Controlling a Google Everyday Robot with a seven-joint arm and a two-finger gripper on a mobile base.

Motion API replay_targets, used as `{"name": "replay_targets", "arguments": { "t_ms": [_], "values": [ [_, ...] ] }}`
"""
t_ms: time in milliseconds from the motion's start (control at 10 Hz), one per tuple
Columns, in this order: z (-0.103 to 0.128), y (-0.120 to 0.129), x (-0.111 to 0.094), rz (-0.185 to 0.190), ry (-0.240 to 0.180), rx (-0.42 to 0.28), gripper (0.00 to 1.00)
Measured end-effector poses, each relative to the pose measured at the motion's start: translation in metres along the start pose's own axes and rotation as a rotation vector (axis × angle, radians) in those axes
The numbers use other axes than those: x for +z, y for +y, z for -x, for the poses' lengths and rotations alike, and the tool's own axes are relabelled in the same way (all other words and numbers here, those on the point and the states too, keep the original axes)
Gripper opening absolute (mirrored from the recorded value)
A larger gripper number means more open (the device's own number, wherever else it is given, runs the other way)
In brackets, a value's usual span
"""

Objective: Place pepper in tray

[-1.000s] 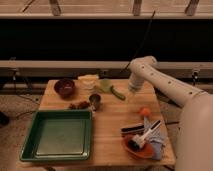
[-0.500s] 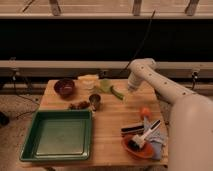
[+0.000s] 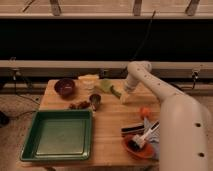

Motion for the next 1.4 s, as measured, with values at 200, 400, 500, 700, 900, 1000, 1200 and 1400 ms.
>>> {"name": "replay_targets", "arguments": {
  "t_ms": [200,400,500,700,900,1000,1200,1400],
  "values": [
    [0.002,0.000,0.004,0.008,0.002,0.000,0.66],
    [0.007,0.001,0.009,0.018,0.005,-0.008,0.54],
    [0.009,0.002,0.010,0.022,0.005,-0.008,0.44],
    [0.007,0.004,0.012,0.035,0.011,-0.006,0.21],
    [0.004,0.007,0.011,0.049,0.014,-0.005,0.03],
    [0.001,0.008,0.009,0.056,0.016,-0.002,0.00],
    [-0.006,0.007,-0.010,0.054,0.009,-0.005,0.00],
    [-0.014,0.008,-0.041,0.053,-0.011,-0.036,0.00]
  ]
}}
